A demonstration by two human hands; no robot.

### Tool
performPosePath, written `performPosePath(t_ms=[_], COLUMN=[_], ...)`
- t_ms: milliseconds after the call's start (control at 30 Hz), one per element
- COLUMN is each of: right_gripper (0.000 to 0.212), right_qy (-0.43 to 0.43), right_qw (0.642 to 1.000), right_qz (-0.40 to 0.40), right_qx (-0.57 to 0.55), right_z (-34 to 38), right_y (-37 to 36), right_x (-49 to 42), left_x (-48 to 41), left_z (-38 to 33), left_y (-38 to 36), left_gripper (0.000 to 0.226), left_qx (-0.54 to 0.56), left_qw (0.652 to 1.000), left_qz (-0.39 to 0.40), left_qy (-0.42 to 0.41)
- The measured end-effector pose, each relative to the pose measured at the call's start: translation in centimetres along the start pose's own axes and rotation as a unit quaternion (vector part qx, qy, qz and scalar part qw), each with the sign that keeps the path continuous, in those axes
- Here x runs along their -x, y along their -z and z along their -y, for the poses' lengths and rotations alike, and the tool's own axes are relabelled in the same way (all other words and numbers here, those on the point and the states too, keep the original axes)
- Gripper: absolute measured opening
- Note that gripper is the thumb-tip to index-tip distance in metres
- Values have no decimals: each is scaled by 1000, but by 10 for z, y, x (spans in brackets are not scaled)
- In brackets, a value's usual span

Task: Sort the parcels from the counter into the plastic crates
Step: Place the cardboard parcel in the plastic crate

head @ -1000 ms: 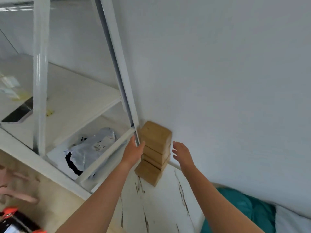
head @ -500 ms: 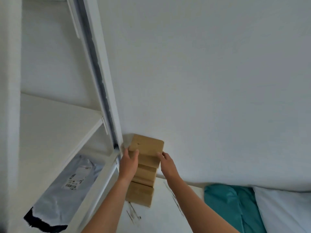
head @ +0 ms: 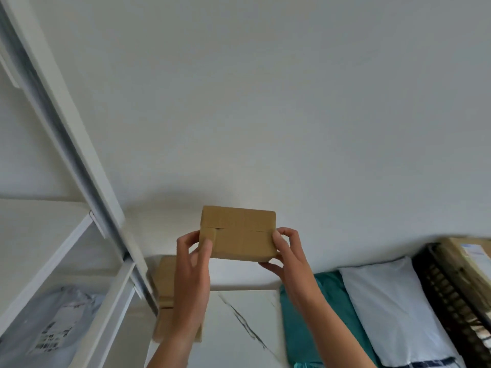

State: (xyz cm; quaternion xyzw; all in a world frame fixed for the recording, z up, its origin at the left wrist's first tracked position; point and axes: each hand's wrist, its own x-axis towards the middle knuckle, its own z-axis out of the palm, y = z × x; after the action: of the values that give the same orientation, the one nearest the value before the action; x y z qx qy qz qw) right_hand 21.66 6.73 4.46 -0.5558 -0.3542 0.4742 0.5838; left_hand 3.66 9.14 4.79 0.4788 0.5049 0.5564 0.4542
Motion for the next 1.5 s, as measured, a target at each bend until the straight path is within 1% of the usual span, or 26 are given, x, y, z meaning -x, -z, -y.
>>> performPosePath(t_ms=[67,167,300,400,500,600,633,700,733,800,867,900,1000,1100,1200,1233,1333,1433,1467,1500], right_gripper=[23,29,45,46,42,51,50,39,37,42,49,49,43,44,65,68,61,56,57,62], right_qy=[41,91,117,116,119,113,111,112,112,109,109,113,127,141,161,167,177,169,170,172], right_qw=[999,996,993,993,993,993,993,993,993,992,993,993,991,989,986,984,979,984,985,985], right_qz=[1,-2,23,27,12,18,24,35,43,58,50,41,18,7,20,16,-16,2,12,15], right_qx=[-4,-19,-26,-21,-13,-16,-14,1,10,25,24,21,33,42,45,58,100,49,23,7], right_z=[19,40,47,45,50,57,58,59,58,58,60,61,64,67,71,71,74,73,74,76], right_y=[20,48,72,79,80,80,81,84,85,84,79,75,63,56,55,55,55,52,50,48], right_x=[13,29,39,42,43,45,45,46,47,48,49,49,49,50,54,54,53,50,51,52], left_x=[16,39,59,66,65,53,48,40,38,37,36,33,27,21,10,8,8,9,8,7], left_z=[-20,-41,-49,-45,-44,-42,-41,-40,-40,-43,-49,-50,-55,-56,-53,-53,-60,-66,-66,-66], left_y=[-14,-32,-48,-52,-54,-53,-52,-48,-45,-36,-29,-26,-22,-19,-14,-13,-6,-5,-5,-6], left_gripper=[12,31,32,32,38,35,33,32,32,35,49,52,46,47,52,55,52,54,50,45], left_qx=[9,16,17,4,-2,1,3,-11,-24,-29,-3,13,40,35,37,30,19,26,28,34], left_qw=[1000,997,991,992,994,996,997,997,997,995,991,988,982,983,987,987,988,985,984,984], left_qz=[9,24,28,27,31,43,48,56,61,79,110,130,164,159,150,147,132,150,158,161], left_qy=[-24,-76,-130,-123,-106,-77,-64,-49,-47,-57,-80,-85,-84,-82,-54,-52,-72,-85,-79,-74])
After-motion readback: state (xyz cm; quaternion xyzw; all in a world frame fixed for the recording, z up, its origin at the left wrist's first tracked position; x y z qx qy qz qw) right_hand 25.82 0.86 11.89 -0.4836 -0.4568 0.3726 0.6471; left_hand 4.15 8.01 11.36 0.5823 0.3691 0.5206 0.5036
